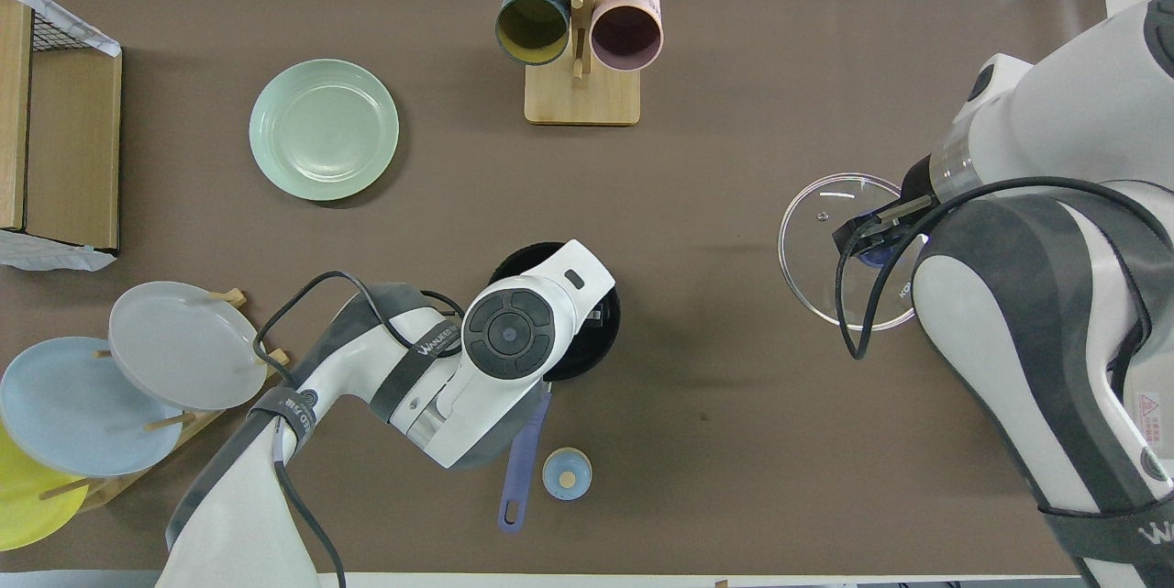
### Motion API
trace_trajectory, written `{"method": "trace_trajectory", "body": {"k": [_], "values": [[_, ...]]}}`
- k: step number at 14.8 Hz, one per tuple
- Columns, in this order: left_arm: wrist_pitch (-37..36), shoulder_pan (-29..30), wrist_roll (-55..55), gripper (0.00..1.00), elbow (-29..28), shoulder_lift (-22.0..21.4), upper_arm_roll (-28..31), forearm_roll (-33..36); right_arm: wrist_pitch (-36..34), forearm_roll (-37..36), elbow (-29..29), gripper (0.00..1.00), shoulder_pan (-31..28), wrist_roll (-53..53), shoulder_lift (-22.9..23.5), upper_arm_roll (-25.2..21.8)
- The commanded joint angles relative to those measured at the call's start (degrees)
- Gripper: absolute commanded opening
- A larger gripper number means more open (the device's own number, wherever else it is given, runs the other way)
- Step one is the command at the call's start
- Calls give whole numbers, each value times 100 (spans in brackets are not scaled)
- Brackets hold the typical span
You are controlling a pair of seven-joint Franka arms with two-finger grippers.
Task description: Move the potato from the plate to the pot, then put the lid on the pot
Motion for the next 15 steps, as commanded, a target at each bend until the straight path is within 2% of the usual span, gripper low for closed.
{"method": "trace_trajectory", "body": {"k": [1, 4, 8, 10, 12, 15], "values": [[-120, 47, 175, 100, -22, -195, 89, 130, -61, -64, 135, 0, -58, 98, 39, 58], [-1208, 328, 280, 100, 618, -327, 46, -19, -53, -64, 152, 0, -58, 115, 39, 85], [-2781, 942, 746, 100, 1716, -687, 72, -739, -105, -99, 319, 0, -49, 597, 91, 391], [-3284, 1355, 825, 100, 2104, -897, 46, -845, 78, -108, 337, 0, -41, 1210, 144, 812], [-3636, 1812, 982, 100, 2333, -1170, 81, -986, 202, -343, 459, 0, 64, 2219, 223, 1470], [-4409, 2576, 1789, 100, 2746, -1294, 133, -978, 1, -723, 1248, 0, 336, 3469, 819, 2088]]}}
